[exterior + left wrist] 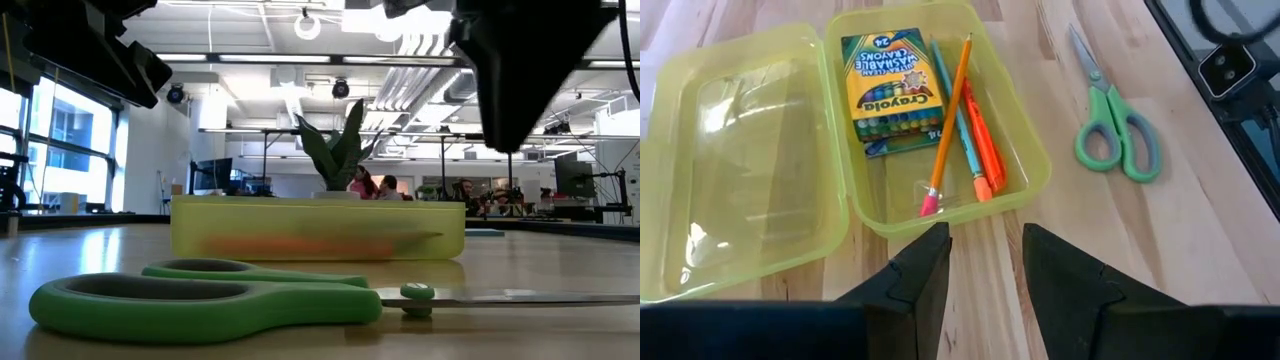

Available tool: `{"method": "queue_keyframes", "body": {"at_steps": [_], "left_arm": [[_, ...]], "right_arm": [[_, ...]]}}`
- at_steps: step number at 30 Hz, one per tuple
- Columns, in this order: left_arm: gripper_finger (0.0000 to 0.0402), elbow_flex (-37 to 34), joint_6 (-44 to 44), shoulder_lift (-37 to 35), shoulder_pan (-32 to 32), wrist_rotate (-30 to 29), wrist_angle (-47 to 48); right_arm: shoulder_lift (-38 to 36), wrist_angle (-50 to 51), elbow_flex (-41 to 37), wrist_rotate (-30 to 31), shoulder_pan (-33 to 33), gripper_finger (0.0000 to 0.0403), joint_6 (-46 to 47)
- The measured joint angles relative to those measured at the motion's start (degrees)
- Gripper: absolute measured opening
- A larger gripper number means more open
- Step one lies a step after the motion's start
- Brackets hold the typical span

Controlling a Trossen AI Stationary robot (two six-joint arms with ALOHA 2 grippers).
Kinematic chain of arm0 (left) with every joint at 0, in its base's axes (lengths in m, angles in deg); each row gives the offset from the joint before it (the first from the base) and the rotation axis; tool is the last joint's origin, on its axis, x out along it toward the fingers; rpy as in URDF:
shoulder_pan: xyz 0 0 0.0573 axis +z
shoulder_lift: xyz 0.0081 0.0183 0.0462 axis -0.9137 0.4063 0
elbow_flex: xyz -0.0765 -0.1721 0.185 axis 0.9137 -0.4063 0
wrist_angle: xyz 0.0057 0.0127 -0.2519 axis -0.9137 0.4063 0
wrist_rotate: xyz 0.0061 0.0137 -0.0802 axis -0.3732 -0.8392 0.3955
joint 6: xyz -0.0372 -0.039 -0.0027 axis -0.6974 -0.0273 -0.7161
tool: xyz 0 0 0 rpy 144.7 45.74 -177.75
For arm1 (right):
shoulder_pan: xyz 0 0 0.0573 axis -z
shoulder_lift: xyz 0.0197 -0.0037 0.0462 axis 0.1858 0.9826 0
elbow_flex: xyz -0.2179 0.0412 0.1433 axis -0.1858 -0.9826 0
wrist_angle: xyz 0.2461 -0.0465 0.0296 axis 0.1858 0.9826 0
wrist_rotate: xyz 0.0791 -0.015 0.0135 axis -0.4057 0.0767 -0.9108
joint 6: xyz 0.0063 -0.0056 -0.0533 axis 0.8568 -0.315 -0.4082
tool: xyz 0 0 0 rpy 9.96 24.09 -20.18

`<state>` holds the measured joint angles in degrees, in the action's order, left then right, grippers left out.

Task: Pack school essentials
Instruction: Put the green scissors into the yellow school supply box

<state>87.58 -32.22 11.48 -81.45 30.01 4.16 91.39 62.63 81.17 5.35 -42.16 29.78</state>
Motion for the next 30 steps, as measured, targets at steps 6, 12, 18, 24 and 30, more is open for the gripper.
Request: {"method": "queue_keyframes", "body": {"at_steps": [6, 12, 18, 24, 30], "left_arm": [[0.0120, 0.0, 0.0, 0.0, 0.0, 0.0, 0.0], [0.0120, 0.0, -0.4, 0.0, 0.0, 0.0, 0.0], [0.0120, 0.0, -0.9, 0.0, 0.0, 0.0, 0.0], [0.0120, 0.0, -0.9, 0.0, 0.0, 0.0, 0.0], [0.0120, 0.0, -0.9, 0.0, 0.0, 0.0, 0.0]], "right_arm": [[0.0, -10.4, -2.8, -8.8, -1.5, 0.0103, -3.3], [0.0, -23.0, -4.7, -15.1, -1.7, 0.0103, -5.0], [0.0, -30.5, -4.8, -11.0, -1.3, 0.0103, -5.1], [0.0, -30.9, -4.8, -10.8, -1.2, 0.0129, -5.6], [0.6, -27.5, -4.8, -9.0, -1.3, 0.0170, -6.3]]}}
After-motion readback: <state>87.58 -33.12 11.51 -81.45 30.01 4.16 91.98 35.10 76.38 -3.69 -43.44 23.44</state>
